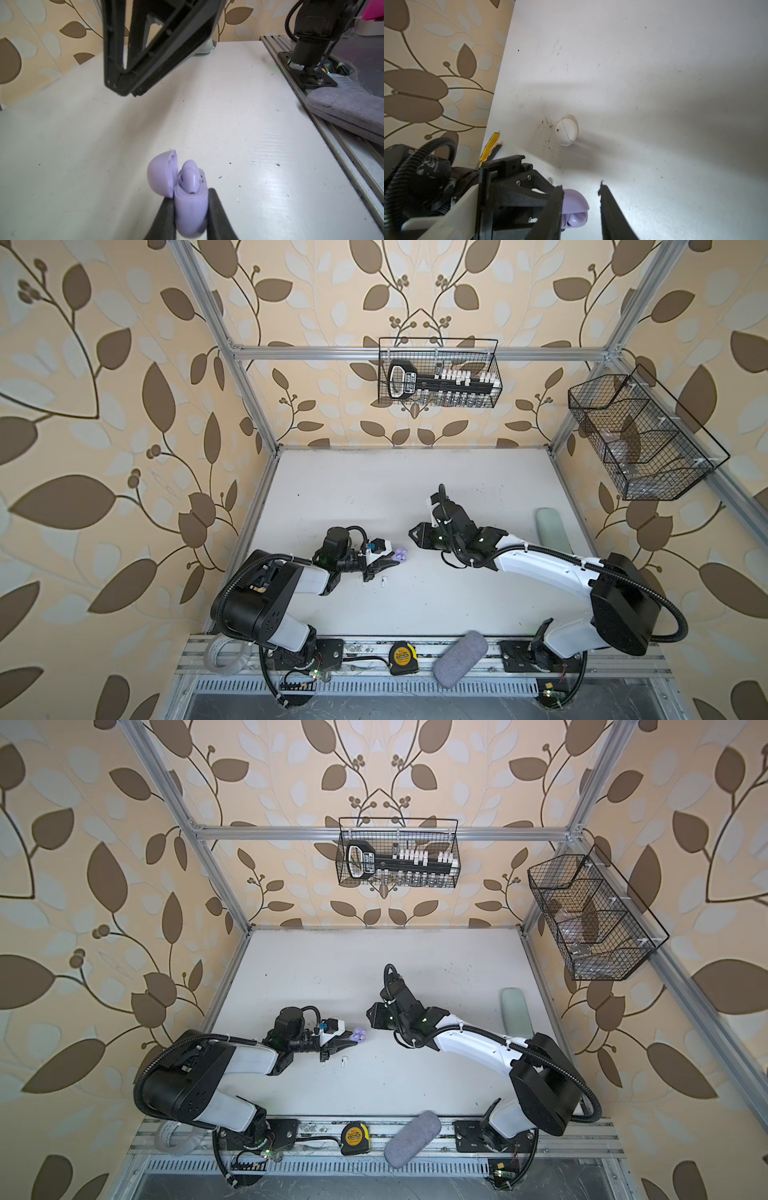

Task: Insert the wireless bluetooth earbuds into the charging case
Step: 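Open the right gripper and lift it off the seated earbud, then push the open lid of the lavender case shut with the right gripper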

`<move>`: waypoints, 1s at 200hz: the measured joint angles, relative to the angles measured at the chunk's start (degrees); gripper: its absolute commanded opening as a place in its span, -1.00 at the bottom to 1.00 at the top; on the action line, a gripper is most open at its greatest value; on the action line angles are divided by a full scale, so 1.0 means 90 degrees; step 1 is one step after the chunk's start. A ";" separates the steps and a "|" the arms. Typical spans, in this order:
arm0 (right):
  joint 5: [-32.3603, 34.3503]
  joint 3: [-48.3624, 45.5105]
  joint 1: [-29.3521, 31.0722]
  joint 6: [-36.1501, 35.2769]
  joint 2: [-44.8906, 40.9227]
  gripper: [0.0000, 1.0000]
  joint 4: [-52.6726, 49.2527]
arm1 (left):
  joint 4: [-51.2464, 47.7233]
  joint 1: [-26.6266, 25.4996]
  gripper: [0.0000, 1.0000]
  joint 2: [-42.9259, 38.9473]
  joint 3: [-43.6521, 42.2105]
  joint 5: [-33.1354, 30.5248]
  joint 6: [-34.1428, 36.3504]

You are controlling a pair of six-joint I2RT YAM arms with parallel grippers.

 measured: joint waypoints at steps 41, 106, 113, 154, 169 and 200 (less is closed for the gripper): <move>-0.0430 0.0112 -0.0019 -0.0022 0.0495 -0.38 -0.0010 | -0.0192 -0.0117 -1.00 -0.0019 -0.0114 -0.0146 0.0430; -0.0733 0.0248 0.0146 -0.0022 0.0831 -0.38 -0.0002 | -0.0204 -0.0189 -1.00 -0.0029 -0.0141 -0.0197 0.0663; -0.0746 0.0260 0.0168 -0.0019 0.0855 -0.38 0.0005 | -0.0206 -0.0199 -1.00 -0.0029 -0.0141 -0.0206 0.0692; -0.0806 0.0265 0.0233 -0.0019 0.0991 -0.39 0.0005 | -0.0223 -0.0202 -1.00 -0.0032 -0.0146 -0.0274 0.0753; -0.0809 0.0265 0.0257 -0.0017 0.1022 -0.39 0.0017 | -0.0262 -0.0202 -1.00 -0.0032 -0.0146 -0.0284 0.0753; -0.0816 0.0265 0.0318 -0.0015 0.1054 -0.39 0.0070 | -0.0313 -0.0202 -1.00 -0.0032 -0.0146 -0.0287 0.0753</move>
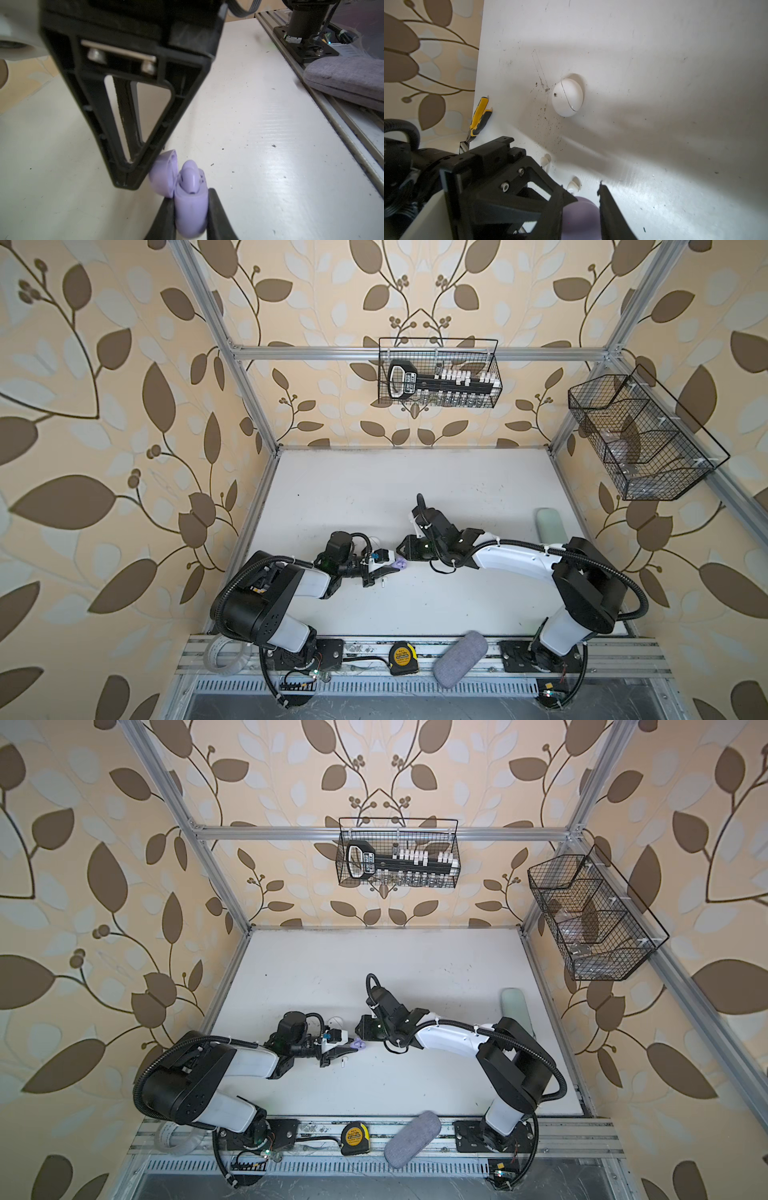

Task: Insert the wireless bluetooth earbuds into the charging case
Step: 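Push the open lid of the lavender case shut with the right gripper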

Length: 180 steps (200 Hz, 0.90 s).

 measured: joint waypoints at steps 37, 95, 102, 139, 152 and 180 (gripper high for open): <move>-0.0034 0.0000 0.0056 0.0019 0.0051 -0.40 0.0080 | -0.0070 -0.0036 -1.00 0.0000 0.0000 -0.0022 -0.0002; -0.0036 -0.0002 0.0087 0.0027 0.0056 -0.40 0.0124 | -0.0119 -0.0036 -1.00 0.0000 0.0000 -0.0024 -0.0005; -0.0034 -0.0002 0.0090 0.0029 0.0056 -0.40 0.0126 | -0.0121 -0.0036 -1.00 0.0000 0.0000 -0.0024 -0.0007; -0.0022 -0.0124 0.0092 0.0049 0.0056 -0.45 0.0236 | -0.0138 -0.0036 -1.00 0.0000 -0.0002 -0.0027 -0.0041; -0.0027 -0.0182 0.0092 0.0066 0.0056 -0.48 0.0294 | -0.0155 -0.0041 -1.00 0.0000 -0.0024 -0.0036 -0.0053; -0.0029 -0.0253 0.0121 0.0095 0.0056 -0.54 0.0393 | -0.0163 -0.0041 -1.00 0.0000 -0.0066 -0.0051 -0.0083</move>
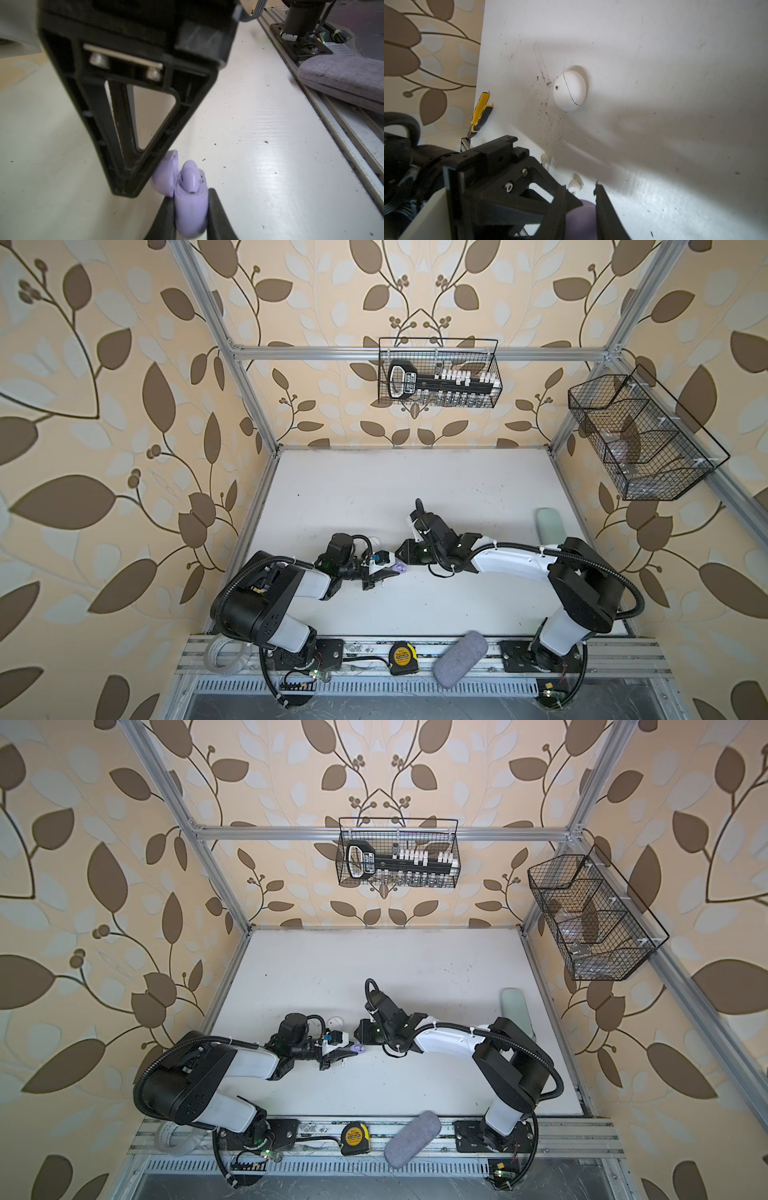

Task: Insert the wireless bluetooth earbuds into the charging case
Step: 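Push the open lid of the lavender case shut with the right gripper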

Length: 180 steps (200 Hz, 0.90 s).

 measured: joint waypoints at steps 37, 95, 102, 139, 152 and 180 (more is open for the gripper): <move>0.0024 -0.0068 0.0029 0.0000 -0.0010 -0.56 0.0061 | -0.0002 -0.0041 -1.00 0.0000 -0.0024 -0.0049 -0.0109; 0.0051 -0.0248 0.0126 0.0034 -0.0104 -0.57 0.0019 | 0.0090 -0.0070 -1.00 0.0002 -0.0044 -0.0151 -0.0206; 0.0053 -0.0253 0.0131 0.0044 -0.0117 -0.57 0.0022 | 0.0095 -0.0070 -1.00 0.0002 -0.0044 -0.0148 -0.0219; 0.0095 -0.0304 0.0192 0.0090 -0.0250 -0.57 0.0024 | 0.0119 -0.0070 -1.00 0.0002 -0.0044 -0.0163 -0.0304; 0.0117 -0.0318 0.0216 0.0114 -0.0279 -0.57 0.0051 | 0.0148 -0.0070 -1.00 0.0002 -0.0044 -0.0180 -0.0338; 0.0338 -0.0440 0.0270 0.0168 -0.0376 -0.54 0.0168 | 0.0185 -0.0070 -1.00 0.0002 -0.0044 -0.0236 -0.0449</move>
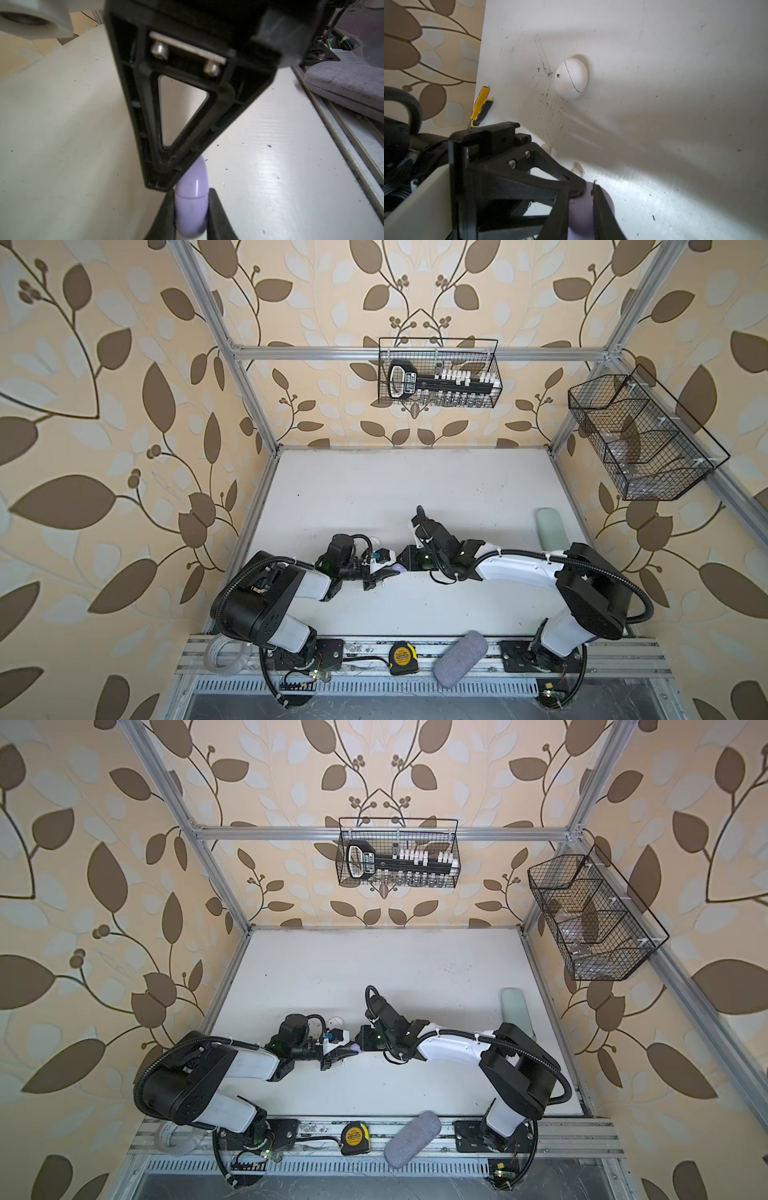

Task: Insert the wireless bluetooth earbuds into the charging case
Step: 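Push the open lid of the lavender case shut with the right gripper, then lower the closed case onto the table with the left gripper while right withdraws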

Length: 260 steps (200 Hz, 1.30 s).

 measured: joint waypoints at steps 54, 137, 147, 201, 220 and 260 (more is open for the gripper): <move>0.0663 -0.0967 -0.0398 -0.0010 -0.1251 -0.29 -0.0097 | 0.0058 0.0005 -1.00 0.0000 0.0233 -0.0238 -0.0274; 0.2013 -0.2110 -0.0862 -0.0903 -0.2803 -0.01 -0.0073 | -0.1438 -0.0007 -1.00 0.0085 0.1729 -0.0534 -0.0508; 0.2135 -0.2317 -0.0896 -0.0954 -0.3041 -0.01 0.0010 | -0.1763 -0.0019 -1.00 0.0180 0.2096 -0.0631 -0.0573; 0.2448 -0.3461 -0.1214 -0.1115 -0.4301 0.01 0.0673 | -0.3461 -0.0136 -1.00 0.0804 0.3840 -0.0903 -0.1127; 0.2443 -0.3713 -0.1392 -0.1095 -0.4554 0.01 0.0818 | -0.4090 -0.0138 -1.00 0.1207 0.4534 -0.0857 -0.1447; 0.2297 -0.3852 -0.1559 -0.1076 -0.4607 0.00 0.1076 | -0.5221 -0.0192 -1.00 0.2142 0.5889 -0.0736 -0.2152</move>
